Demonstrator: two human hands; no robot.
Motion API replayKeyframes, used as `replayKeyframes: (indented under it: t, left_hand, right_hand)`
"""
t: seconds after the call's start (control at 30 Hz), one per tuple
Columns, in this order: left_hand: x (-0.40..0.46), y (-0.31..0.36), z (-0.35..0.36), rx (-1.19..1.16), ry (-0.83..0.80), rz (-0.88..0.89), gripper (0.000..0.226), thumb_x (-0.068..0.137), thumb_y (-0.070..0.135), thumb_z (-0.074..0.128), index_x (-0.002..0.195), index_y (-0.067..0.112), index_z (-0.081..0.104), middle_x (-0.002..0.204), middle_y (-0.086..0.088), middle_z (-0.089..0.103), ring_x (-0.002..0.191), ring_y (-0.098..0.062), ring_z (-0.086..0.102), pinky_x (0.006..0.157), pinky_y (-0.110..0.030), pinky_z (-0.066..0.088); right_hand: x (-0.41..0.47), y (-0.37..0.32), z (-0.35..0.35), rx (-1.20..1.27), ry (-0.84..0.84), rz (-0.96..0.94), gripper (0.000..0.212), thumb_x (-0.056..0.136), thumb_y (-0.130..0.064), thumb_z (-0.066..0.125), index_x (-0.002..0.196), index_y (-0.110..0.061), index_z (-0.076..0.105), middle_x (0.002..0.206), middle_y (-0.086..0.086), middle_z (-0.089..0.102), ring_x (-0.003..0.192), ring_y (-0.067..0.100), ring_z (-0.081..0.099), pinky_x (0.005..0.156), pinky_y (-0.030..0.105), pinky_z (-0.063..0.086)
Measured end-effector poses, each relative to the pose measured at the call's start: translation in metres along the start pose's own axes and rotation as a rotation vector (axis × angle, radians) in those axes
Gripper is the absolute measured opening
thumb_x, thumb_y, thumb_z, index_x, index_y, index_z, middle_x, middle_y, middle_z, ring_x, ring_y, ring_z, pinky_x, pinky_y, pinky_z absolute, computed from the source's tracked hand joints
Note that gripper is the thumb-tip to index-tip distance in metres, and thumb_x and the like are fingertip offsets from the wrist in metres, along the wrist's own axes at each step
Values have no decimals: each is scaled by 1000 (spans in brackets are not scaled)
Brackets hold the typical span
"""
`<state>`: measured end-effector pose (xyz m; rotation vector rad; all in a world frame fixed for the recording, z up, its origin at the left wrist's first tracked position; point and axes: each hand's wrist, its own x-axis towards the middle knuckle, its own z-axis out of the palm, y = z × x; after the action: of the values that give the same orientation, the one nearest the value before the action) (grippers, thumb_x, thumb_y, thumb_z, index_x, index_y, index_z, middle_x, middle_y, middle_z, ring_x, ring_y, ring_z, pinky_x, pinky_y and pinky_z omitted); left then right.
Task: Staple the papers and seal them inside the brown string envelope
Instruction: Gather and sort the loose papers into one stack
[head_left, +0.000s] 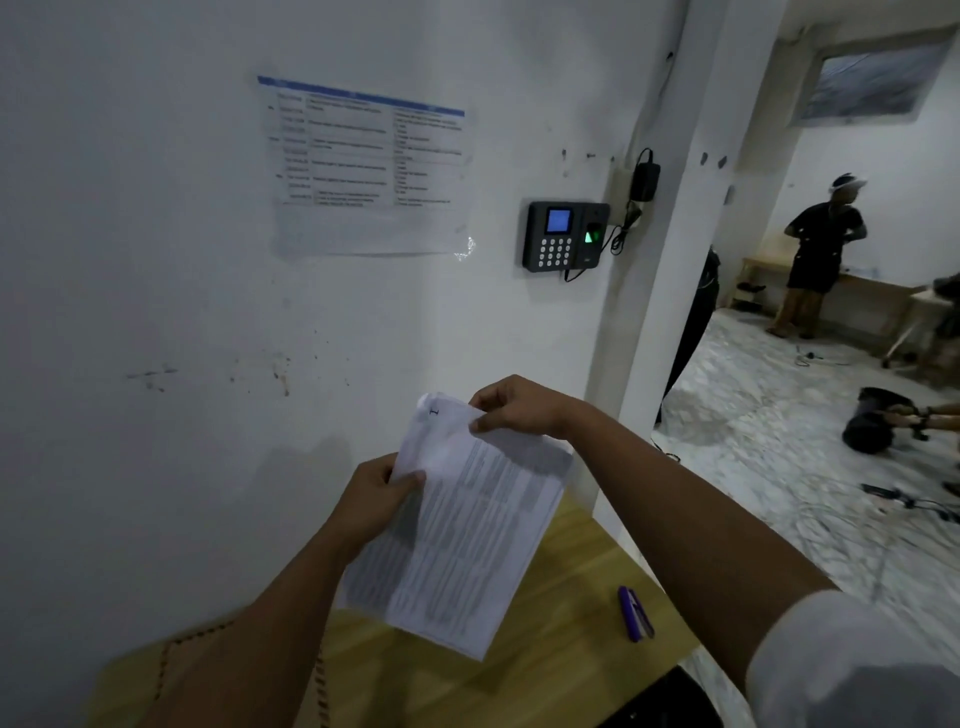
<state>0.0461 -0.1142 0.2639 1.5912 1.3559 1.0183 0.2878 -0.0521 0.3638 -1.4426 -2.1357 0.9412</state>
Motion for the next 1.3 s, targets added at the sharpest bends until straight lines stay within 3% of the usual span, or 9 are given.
replayKeyframes:
  t: [0.13,0.23,0.43,0.6,0.77,0.9,1.0,1.2,1.3]
  left_hand:
    - [27,-12,25,-97,105,-59,14,101,24,59,108,17,69,99,0,72,89,-16,69,68,-27,53]
    - [49,-31,41,-219,216,-154,25,101,27,60,124,21,66,107,1,72,98,-20,69,82,-37,57]
    - [93,-63,82,-332,275,-296,22,100,22,60,121,26,66,108,5,73,97,-16,70,88,-38,56]
    - [102,-108,117,-159,284,-468,20,89,7,65,107,13,71,97,-7,74,87,-25,71,73,-32,52]
    - [97,-137,145,-69,284,-481,18,86,17,63,104,22,65,94,-7,70,88,-22,66,74,-33,50]
    - [96,-149,157,-48,347,-494,35,79,26,55,109,13,67,96,-7,71,91,-22,67,71,-32,50]
    - [98,-148,162,-78,416,-513,21,95,7,56,111,20,62,96,-4,67,91,-23,64,72,-33,47]
    - [94,-164,168,-47,363,-667,19,101,26,55,115,16,66,104,-8,66,96,-27,63,83,-37,52]
    - [96,-159,167,-80,388,-642,11,101,18,53,107,18,63,103,-8,65,95,-27,61,79,-35,50]
  right_hand:
    - [15,59,-11,14,213,86,38,74,-50,84,94,-18,78,91,-8,72,82,6,66,71,24,49]
    - [22,115,-8,330,309,202,51,70,-53,86,100,-13,75,93,-5,74,81,13,69,69,25,52]
    - [54,190,41,664,157,248,38,80,-15,83,116,-11,72,111,4,76,98,20,74,79,34,61]
    - [71,256,85,625,140,241,33,77,-10,80,110,-10,75,105,6,77,95,24,74,80,41,62]
    - [74,300,116,541,90,261,29,74,6,80,101,-2,76,99,13,77,88,20,73,75,40,60]
    - [80,308,118,527,43,225,27,77,5,79,103,-2,76,101,13,77,91,23,74,79,45,61]
    - [85,307,114,559,24,191,29,78,2,79,103,-10,78,103,8,78,97,24,74,82,47,61]
    - [86,307,120,589,-64,197,38,79,-4,80,109,-27,72,110,5,75,103,22,72,85,52,60]
    - [86,304,115,610,-48,224,32,80,-12,83,110,-19,74,110,5,76,101,22,73,88,53,59]
